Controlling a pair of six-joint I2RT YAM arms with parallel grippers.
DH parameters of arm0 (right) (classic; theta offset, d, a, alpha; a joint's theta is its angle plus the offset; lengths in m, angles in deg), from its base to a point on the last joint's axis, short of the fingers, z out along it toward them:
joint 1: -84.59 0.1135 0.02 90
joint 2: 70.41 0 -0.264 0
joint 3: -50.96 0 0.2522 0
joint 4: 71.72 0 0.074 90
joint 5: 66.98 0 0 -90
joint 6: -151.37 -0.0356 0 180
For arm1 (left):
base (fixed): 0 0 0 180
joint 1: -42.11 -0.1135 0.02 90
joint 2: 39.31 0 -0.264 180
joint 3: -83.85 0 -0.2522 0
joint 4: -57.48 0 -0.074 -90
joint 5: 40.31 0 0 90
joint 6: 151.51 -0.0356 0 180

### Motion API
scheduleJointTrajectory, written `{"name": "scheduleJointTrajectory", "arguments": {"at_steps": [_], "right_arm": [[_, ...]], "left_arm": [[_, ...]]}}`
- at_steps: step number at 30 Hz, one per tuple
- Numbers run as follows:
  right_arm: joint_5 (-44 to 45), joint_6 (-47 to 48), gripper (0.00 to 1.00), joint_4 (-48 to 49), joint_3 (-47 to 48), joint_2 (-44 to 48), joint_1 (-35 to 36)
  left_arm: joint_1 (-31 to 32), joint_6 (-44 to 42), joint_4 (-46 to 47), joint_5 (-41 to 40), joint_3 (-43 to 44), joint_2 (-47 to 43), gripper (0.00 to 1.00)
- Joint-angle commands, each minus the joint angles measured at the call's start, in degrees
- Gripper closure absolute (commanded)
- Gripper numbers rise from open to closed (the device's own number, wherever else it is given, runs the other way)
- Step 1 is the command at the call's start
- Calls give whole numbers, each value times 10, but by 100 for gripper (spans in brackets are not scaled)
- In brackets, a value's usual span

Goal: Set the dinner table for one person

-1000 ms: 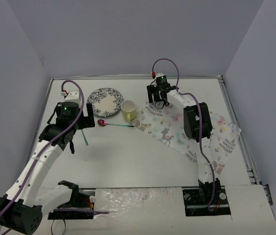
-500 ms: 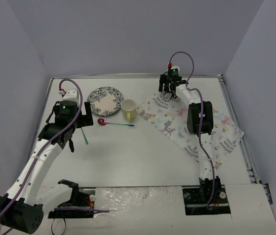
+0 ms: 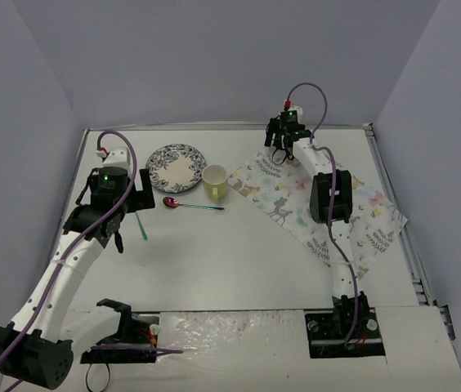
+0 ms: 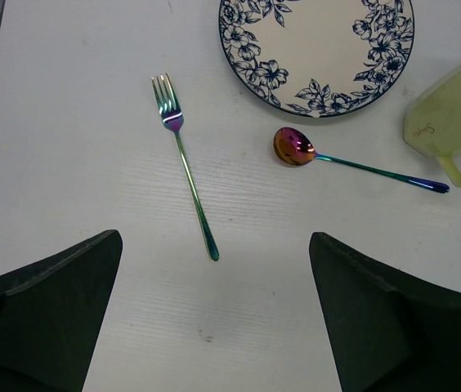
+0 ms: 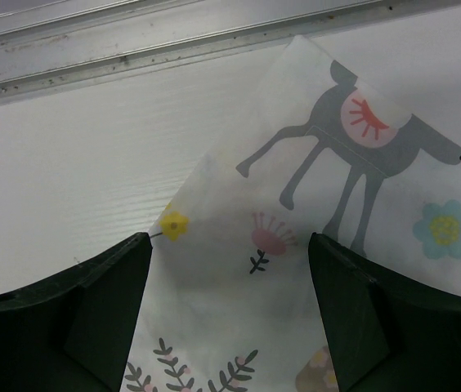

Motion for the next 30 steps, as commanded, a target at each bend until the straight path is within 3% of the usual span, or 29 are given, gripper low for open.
{"name": "scheduleJointTrajectory", "arguments": {"at_steps": [1, 6, 9, 15, 19, 30], "right_arm": [[-15, -4, 25, -20, -19, 54, 18], [15, 47, 23, 15, -135, 193, 17], [42, 67, 22, 20, -258, 310, 18], [43, 55, 22, 20, -470, 453, 26], [39, 53, 22, 39, -613, 496, 54], [35, 55, 22, 88, -703, 486, 92]], "left_arm": [[-6, -6, 24, -3, 8, -16, 3], [-6, -2, 28, 10, 7, -23, 3], [-6, -1, 29, 18, 8, -25, 3], [-7, 4, 32, 30, 5, -30, 3], [-8, 6, 34, 40, 4, -32, 3], [-8, 7, 35, 36, 0, -39, 3]]}}
